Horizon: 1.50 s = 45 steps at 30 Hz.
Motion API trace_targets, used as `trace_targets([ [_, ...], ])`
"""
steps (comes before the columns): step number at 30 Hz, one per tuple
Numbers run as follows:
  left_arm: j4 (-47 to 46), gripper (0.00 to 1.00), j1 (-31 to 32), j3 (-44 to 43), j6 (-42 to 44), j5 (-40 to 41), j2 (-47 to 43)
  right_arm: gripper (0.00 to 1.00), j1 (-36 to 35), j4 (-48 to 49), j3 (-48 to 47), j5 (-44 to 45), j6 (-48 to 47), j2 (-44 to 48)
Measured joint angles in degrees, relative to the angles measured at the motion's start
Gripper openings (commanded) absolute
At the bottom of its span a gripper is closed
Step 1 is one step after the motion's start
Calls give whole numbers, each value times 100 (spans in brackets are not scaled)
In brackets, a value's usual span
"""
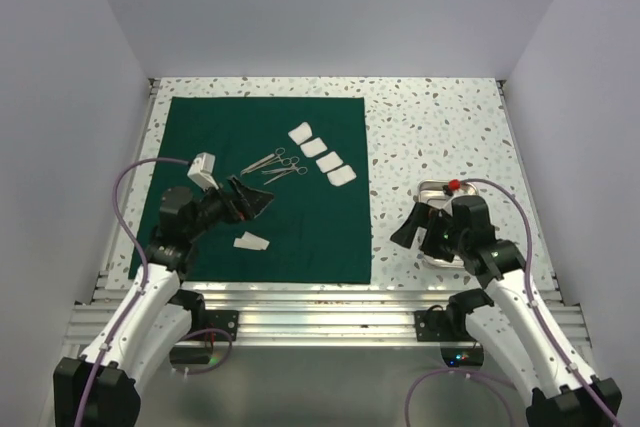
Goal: Prepare the surgical pack
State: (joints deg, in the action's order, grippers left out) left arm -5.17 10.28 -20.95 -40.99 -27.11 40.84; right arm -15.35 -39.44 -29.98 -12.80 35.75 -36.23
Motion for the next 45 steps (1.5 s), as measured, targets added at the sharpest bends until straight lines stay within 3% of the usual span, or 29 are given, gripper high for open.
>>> trace_targets([
  [7, 839, 92, 0, -629, 337, 348, 511, 99, -264, 590, -127, -505, -205, -949],
  [13, 1572, 79, 7, -1172, 573, 623, 1440, 99, -1198, 990, -739, -490, -450, -1978],
  [19, 2015, 73, 203, -1233, 614, 1043, 1696, 99, -1360, 1128, -1036, -468, -772, -2428],
  [23, 2168, 62, 356, -1412, 717, 1333, 2037, 99, -1364, 1191, -1078, -472, -868, -2527],
  [28, 2273, 47, 413, -2433, 1217, 1515, 3261, 99, -1364, 1211, -1189, -468, -944, -2752],
  [36, 2111, 40, 470, -3171, 1888, 1499, 4155, 99, -1364, 1196, -1740, -380, -1067, -3526],
  [45, 2621, 41, 643, -3167, 2103, 1751, 3888, 99, -1364, 328, -2291, -636, -883, -3875],
])
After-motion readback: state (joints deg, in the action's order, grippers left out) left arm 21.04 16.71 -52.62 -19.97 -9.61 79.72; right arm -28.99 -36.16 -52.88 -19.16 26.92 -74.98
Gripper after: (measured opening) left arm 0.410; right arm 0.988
